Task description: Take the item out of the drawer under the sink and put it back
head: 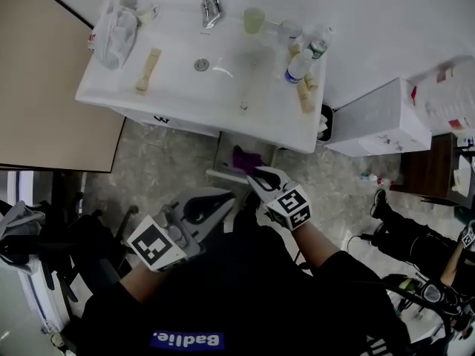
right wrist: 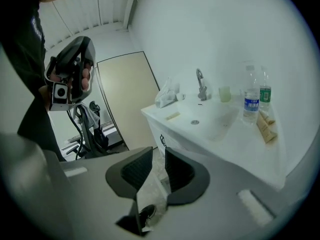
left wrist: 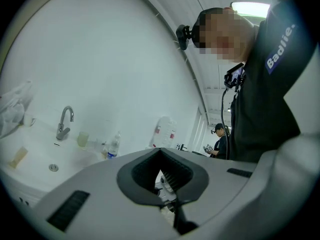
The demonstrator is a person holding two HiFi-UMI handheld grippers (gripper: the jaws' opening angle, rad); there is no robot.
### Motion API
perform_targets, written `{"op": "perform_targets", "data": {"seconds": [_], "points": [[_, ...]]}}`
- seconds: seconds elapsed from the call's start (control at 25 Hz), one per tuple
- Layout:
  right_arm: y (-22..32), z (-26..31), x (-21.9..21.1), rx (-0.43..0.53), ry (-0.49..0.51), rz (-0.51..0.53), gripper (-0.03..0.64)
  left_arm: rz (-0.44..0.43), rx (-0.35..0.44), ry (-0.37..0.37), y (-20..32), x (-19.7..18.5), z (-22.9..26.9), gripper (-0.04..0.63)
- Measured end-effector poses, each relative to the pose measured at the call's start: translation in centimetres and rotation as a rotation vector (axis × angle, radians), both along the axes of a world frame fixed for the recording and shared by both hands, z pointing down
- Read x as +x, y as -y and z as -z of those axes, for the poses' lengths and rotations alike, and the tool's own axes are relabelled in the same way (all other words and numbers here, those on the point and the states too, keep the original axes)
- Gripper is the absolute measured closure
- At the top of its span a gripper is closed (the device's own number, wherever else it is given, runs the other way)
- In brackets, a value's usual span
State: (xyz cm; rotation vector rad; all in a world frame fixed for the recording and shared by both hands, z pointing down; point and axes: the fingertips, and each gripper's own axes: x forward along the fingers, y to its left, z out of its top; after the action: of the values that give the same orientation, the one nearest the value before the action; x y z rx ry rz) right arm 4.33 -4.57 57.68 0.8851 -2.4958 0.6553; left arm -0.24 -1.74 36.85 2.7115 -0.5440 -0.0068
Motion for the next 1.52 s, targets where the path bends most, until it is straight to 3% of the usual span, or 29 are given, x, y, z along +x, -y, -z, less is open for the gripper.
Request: {"op": "perform_targets", "data": {"seconds": [0.52, 0.88, 1.2, 1.52], "points": [[1.7, -11.4, 0.7, -0.178, -0.138, 0.036, 0.509, 0.06, -0.021, 0.021, 0.9, 0.0, -1.2, 0.606], [3.7, -21.1, -0.1, -0.278, -0.328, 0.137, 0.477, 0.091, -0.059, 0.052, 1.7, -2.1, -3.4, 0.607], [4.5, -28.8, -0.8, -0.34, -0.498, 0.249, 0.458, 0.133, -0.091, 0.061, 2.5, -4.1, -4.7, 0.606], [5.2, -32.7, -0.7, -0.371, -0.594, 0.264, 0.457, 0.173, -0.118, 0.083, 2.9, -6.0, -6.3, 0.607]]}}
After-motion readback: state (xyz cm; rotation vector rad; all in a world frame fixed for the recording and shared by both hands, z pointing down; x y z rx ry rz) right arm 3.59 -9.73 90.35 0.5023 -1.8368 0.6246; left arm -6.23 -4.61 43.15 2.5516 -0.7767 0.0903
